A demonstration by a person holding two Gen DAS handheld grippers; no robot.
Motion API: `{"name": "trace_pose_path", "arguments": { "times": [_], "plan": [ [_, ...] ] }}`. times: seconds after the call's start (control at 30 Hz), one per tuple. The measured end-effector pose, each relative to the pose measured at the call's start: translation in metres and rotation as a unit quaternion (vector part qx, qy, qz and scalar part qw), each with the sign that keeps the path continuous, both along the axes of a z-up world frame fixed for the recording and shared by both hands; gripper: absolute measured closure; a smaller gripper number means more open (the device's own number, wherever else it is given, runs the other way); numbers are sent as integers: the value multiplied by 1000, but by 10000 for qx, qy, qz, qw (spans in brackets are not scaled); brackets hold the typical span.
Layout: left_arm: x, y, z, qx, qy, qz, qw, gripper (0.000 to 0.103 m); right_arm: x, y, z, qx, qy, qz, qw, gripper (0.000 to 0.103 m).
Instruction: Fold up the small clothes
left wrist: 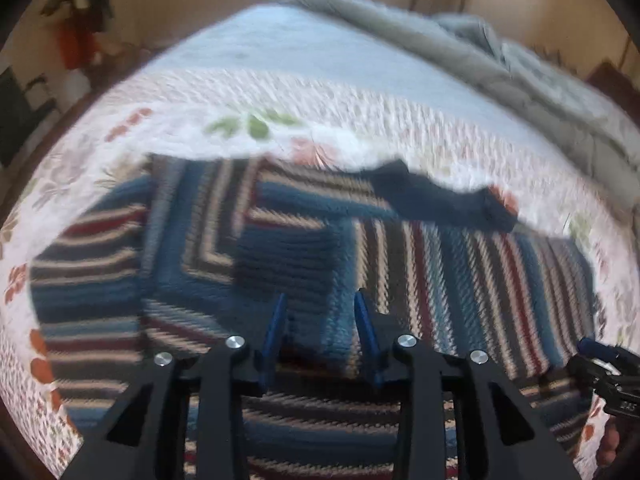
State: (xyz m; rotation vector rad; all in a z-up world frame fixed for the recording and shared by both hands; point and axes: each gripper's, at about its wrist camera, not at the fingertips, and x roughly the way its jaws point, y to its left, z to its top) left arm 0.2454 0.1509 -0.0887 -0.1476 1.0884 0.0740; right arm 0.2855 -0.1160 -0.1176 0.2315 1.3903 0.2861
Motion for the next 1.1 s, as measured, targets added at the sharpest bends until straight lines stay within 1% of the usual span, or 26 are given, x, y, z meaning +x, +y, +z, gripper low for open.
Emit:
{"name": "trace_pose_path", "arguments": {
  "times": [0.03,0.1,0.13,0.17,0.23,0.3,0.37,0.43,0.5,0.6,0.7,0.77,0.8,0.9,0.97,1.03,1.1],
  "plan": [
    [7,-2,-14,-36,247,-50,9997,67,1,0,-6,-28,88,-23,10000,25],
    [15,-4,-33,-56,522,-47,9986,67,2,1,-16,-35,237,-35,9997,25],
    [17,-6,-40,39,567,-67,9984,66,2,1,-21,-36,269,-46,9996,25],
    [16,-9,-41,120,537,-102,9984,66,2,1,-23,-50,283,-53,9996,25],
    [14,-12,-37,235,469,-172,9985,67,2,3,-21,-59,228,-33,9997,25],
    [9,-12,-28,262,395,-232,9986,66,0,5,-13,-68,140,0,9999,25],
    [0,-4,-16,133,334,-286,9989,64,-3,7,-5,-46,77,0,10000,25],
    [-13,11,-4,117,265,-274,9992,55,-9,11,6,44,3,46,10000,25],
    [-27,29,4,193,225,-181,9994,50,-17,20,15,16,-39,93,9999,25],
    [-54,74,12,239,302,142,9992,48,-27,34,20,28,49,168,9998,25],
    [-72,112,10,318,389,457,9977,47,-44,67,20,188,226,316,9991,25],
    [-83,134,5,487,469,683,9954,47,-54,90,18,204,323,427,9984,25],
    [-88,142,3,463,511,706,9951,47,-58,99,18,225,341,473,9980,25],
    [-106,160,-1,312,566,705,9954,45,-77,145,18,504,533,675,9950,25],
    [-114,169,-2,238,543,701,9958,40,-86,172,19,582,581,808,9933,25],
    [-118,175,0,202,473,686,9963,35,-94,209,20,561,598,1081,9908,25],
    [-122,179,3,227,427,667,9966,31,-100,239,18,580,654,1273,9880,25]
  ]
}}
